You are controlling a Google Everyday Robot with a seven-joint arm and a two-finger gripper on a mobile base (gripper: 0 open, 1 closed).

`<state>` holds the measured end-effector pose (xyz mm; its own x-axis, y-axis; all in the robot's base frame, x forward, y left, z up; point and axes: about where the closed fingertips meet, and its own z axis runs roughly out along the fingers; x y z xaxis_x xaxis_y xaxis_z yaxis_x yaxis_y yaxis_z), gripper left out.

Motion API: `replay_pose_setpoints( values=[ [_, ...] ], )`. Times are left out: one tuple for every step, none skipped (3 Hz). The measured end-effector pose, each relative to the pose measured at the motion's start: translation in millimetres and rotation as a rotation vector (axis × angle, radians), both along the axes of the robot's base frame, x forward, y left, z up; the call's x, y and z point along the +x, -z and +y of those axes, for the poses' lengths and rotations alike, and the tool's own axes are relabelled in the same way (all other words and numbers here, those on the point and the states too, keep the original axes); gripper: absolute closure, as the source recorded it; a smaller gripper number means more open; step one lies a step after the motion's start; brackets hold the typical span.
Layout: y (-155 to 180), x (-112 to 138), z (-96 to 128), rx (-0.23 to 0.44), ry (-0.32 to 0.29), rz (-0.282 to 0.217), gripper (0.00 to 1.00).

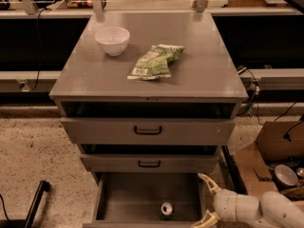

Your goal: Pick green can from bottom drawer and place on counter

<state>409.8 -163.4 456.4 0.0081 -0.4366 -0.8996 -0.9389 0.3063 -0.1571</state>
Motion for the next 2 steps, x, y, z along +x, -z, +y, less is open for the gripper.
replay_pose_setpoints(
  values=[
    [38,13,7,0.022,-0.028,0.005,0.0],
    [112,36,11,0.038,-0.046,-0.017,0.0]
  ],
)
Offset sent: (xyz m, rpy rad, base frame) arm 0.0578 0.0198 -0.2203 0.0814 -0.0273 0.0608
